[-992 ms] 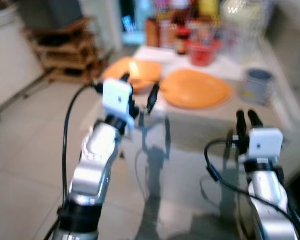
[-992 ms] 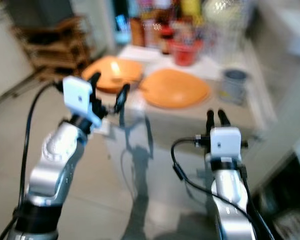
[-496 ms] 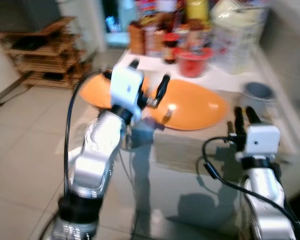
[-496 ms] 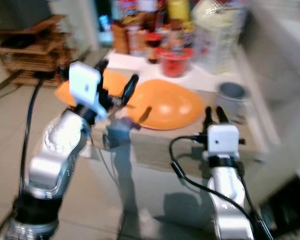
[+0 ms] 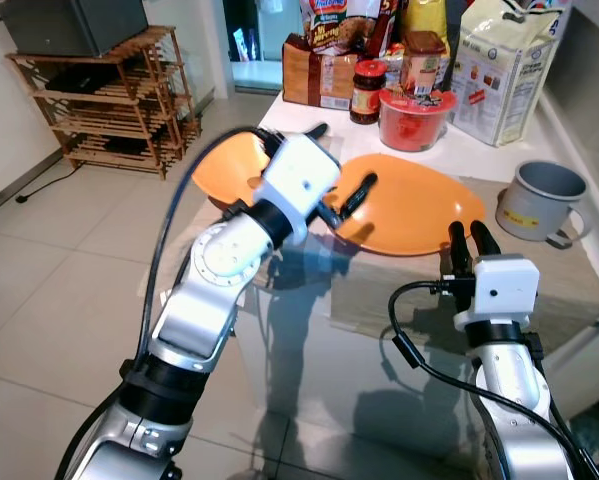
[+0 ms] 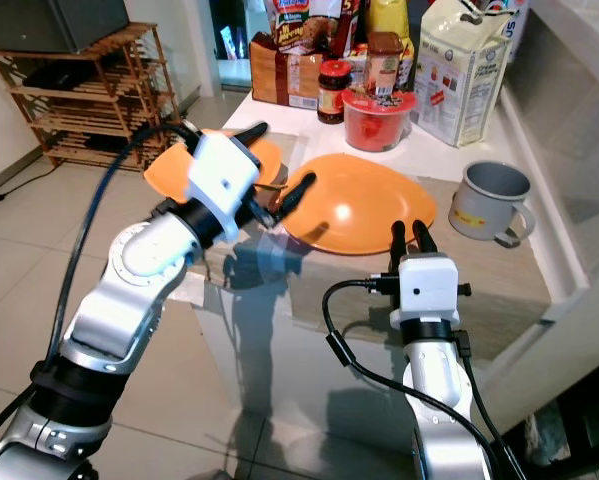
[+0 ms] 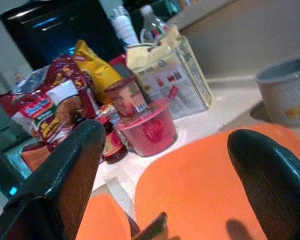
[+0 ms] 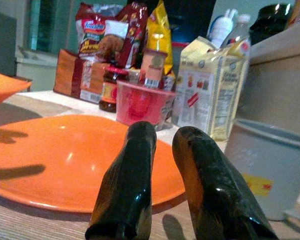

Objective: Setting the table

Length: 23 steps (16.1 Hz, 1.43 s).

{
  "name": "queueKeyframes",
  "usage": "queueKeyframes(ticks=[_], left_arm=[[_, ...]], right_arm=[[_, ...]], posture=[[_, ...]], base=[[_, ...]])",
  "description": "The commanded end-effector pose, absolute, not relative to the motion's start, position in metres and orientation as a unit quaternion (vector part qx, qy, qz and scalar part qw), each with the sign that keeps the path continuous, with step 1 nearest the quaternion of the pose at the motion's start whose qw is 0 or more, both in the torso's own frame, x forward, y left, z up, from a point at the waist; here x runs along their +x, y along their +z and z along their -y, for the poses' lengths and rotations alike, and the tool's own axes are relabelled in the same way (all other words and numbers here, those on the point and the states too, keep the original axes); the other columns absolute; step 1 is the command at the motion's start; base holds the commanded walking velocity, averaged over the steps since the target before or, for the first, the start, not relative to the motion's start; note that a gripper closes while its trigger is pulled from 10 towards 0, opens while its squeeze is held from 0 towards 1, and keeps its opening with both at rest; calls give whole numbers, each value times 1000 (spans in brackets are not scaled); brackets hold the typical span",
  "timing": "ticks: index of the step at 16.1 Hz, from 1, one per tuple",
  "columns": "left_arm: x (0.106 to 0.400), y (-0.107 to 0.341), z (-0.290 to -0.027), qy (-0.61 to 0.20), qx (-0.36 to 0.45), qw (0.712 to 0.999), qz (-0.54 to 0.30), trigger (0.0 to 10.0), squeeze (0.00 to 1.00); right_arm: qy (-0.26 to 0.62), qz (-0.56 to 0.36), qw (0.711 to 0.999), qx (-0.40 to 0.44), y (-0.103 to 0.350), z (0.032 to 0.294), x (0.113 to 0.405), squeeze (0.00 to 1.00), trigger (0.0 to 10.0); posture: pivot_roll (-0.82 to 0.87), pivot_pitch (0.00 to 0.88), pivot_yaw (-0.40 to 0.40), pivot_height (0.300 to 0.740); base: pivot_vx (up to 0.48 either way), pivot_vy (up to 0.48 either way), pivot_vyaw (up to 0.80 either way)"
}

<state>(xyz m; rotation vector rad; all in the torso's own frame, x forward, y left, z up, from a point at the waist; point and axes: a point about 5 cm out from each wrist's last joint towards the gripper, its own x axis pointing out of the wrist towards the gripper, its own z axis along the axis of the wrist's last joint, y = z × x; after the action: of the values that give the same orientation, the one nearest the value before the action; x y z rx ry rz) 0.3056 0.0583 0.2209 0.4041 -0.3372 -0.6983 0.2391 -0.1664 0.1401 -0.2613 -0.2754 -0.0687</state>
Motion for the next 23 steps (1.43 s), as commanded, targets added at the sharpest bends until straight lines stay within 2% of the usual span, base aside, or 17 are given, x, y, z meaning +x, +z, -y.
queueKeyframes(ticks=[1, 7, 14, 19, 20, 21, 23], left_arm=[[307, 216, -58, -343, 219, 900, 159, 10000, 1000], [321, 190, -56, -336, 279, 885, 162, 10000, 1000], [345, 181, -58, -310, 298, 888, 160, 10000, 1000], [351, 181, -56, -307, 302, 887, 165, 10000, 1000], [353, 183, -54, -308, 299, 887, 169, 10000, 353], [354, 184, -52, -309, 290, 889, 172, 10000, 0], [355, 183, -50, -312, 290, 888, 171, 39, 0]], right_arm=[[-38, 153, 978, -134, 150, 169, 238, 0, 10000], [-46, 142, 979, -137, 149, 175, 228, 0, 10000], [-41, 134, 980, -142, 150, 175, 223, 0, 10000], [-38, 131, 980, -142, 150, 173, 222, 0, 10000], [-38, 130, 981, -141, 150, 173, 222, 0, 10000], [-38, 129, 981, -142, 149, 173, 222, 0, 10000], [-38, 128, 981, -142, 149, 172, 222, 0, 10000]], posture=[[-29, 18, 53, 740], [-62, 25, 49, 740], [-78, 47, 44, 740], [-77, 56, 43, 740], [-76, 58, 44, 740], [-77, 57, 44, 740], [-77, 58, 45, 740]], base=[[0, 0, 0], [0, 0, 0], [0, 0, 0], [0, 0, 0], [0, 0, 0], [0, 0, 0], [0, 0, 0]])
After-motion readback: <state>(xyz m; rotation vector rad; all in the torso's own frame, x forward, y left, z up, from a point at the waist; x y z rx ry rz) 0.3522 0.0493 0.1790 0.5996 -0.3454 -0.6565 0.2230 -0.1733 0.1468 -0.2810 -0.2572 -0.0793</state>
